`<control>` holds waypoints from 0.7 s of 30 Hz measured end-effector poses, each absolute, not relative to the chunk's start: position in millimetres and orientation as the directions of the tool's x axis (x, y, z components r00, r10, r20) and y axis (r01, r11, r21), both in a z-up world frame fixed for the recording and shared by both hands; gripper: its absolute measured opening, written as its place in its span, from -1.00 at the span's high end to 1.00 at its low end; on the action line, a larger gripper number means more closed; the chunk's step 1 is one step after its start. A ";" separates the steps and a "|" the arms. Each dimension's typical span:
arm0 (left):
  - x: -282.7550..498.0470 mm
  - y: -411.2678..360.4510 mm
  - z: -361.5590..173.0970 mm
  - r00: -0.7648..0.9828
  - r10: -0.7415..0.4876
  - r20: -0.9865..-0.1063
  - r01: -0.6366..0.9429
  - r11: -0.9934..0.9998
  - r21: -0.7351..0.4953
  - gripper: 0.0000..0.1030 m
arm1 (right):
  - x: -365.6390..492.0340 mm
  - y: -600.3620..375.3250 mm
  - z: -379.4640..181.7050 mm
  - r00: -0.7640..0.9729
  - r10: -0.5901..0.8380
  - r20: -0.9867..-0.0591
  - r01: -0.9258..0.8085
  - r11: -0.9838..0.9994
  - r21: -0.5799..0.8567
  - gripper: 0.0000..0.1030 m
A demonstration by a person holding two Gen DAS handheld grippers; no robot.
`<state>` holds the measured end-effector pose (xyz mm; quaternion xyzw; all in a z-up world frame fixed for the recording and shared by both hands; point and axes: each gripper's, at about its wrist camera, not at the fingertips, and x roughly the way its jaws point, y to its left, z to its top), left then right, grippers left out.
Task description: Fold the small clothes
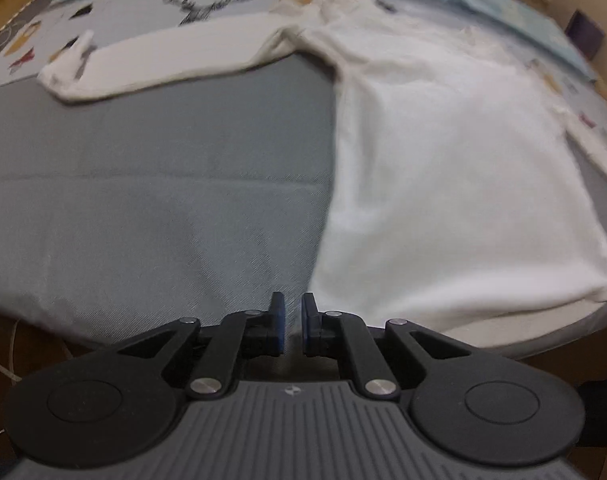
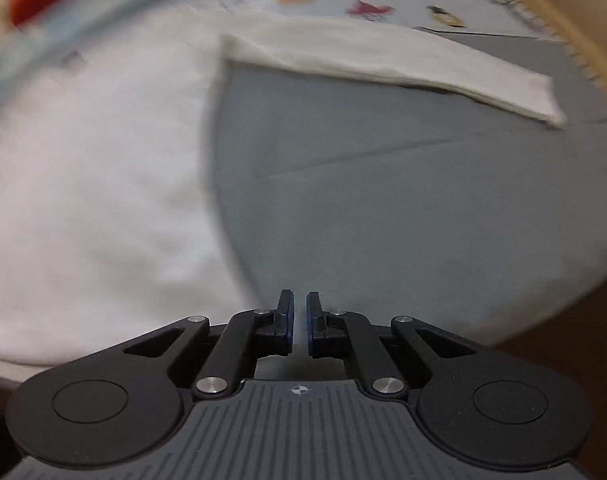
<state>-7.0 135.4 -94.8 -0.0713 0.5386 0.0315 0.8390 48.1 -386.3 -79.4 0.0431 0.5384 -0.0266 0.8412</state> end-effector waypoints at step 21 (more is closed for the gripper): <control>5.0 46.0 -112.3 0.427 -0.318 -0.846 0.213 0.945 -0.247 0.42 | 6.4 -242.3 -69.8 0.447 0.450 -0.773 -0.583 0.802 0.130 0.72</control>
